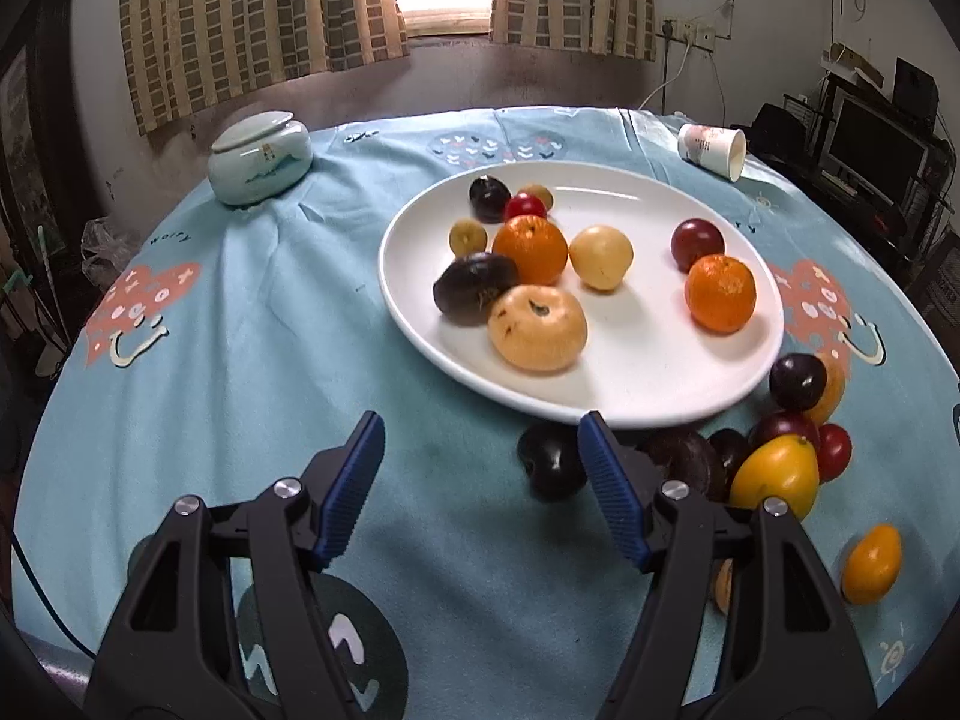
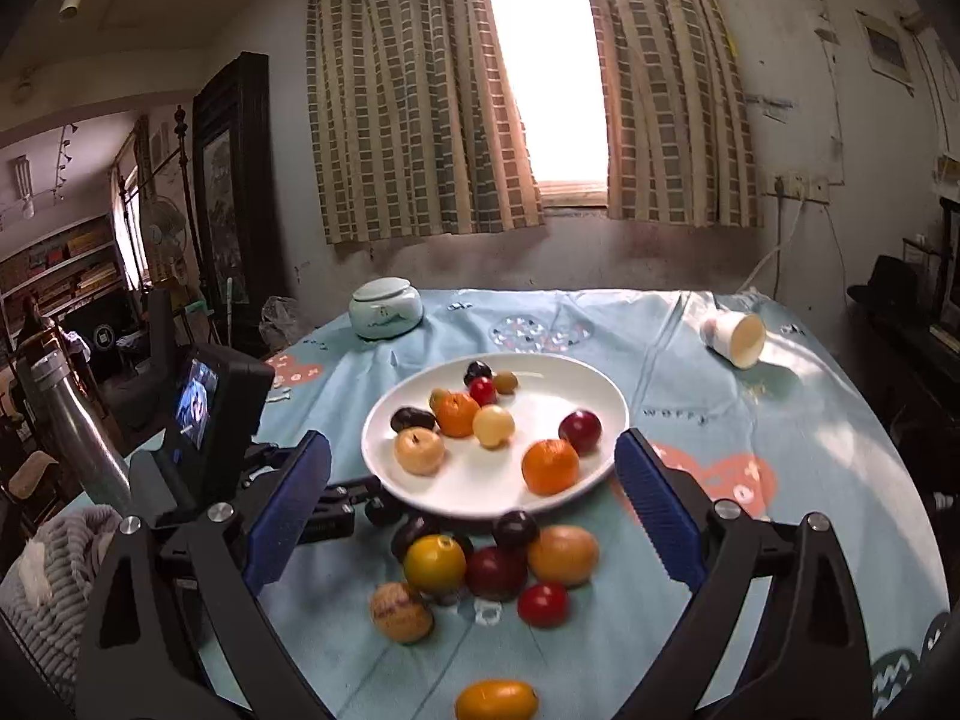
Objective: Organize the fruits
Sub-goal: 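Grasp a dark plum with the left tool while the right tool grasps a yellow mango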
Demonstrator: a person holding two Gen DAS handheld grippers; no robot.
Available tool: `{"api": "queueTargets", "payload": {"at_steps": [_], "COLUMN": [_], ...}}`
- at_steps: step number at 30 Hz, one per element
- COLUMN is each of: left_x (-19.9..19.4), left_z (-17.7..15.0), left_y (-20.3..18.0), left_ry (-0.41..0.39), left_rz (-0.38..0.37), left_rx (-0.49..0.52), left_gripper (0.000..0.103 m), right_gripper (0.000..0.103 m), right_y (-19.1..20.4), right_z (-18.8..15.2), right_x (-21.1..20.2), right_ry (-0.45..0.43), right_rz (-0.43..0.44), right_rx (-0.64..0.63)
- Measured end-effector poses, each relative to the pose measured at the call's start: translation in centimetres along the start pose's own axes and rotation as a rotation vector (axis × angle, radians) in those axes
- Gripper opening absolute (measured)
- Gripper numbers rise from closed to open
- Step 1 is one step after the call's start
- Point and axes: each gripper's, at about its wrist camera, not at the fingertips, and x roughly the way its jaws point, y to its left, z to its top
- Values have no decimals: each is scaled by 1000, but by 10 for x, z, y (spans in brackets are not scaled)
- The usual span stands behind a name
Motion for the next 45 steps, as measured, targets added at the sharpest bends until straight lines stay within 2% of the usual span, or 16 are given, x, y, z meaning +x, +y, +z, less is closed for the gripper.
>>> {"api": "queueTargets", "payload": {"at_steps": [3, 5, 7, 9, 12, 15, 18, 20, 25, 36, 45], "left_x": [6, 9, 8, 10, 16, 26, 29, 29, 31, 25, 7], "left_z": [-2, -3, -3, -4, -7, -10, -8, -7, -6, -7, -6], "left_y": [0, 0, -2, -5, -15, -19, -12, -12, -21, -26, -24], "left_ry": [13, 22, 19, 24, 56, 82, 93, 87, 86, 75, 36], "left_rz": [5, 0, 4, -13, -43, -28, -74, -81, -79, -57, -35], "left_rx": [-2, -3, 7, 19, 51, 72, 33, 28, 68, 102, 107], "left_gripper": [70, 70, 70, 70, 68, 63, 59, 53, 34, 31, 31], "right_gripper": [96, 96, 96, 96, 96, 93, 84, 80, 78, 75, 50], "right_y": [-10, -11, -5, 3, 4, 0, -4, -7, -6, -6, -8], "right_z": [-29, -47, -58, -63, -69, -72, -75, -77, -82, -88, -92], "right_x": [-1, 10, 24, 32, 33, 37, 41, 44, 46, 50, 52], "right_ry": [64, 155, 236, 272, 294, 327, 357, 379, 406, 467, 515], "right_rz": [-9, 5, -7, -5, 0, -3, 3, 3, 1, -9, 24], "right_rx": [46, 60, 37, 8, 6, 32, 54, 67, 67, 61, 55]}}
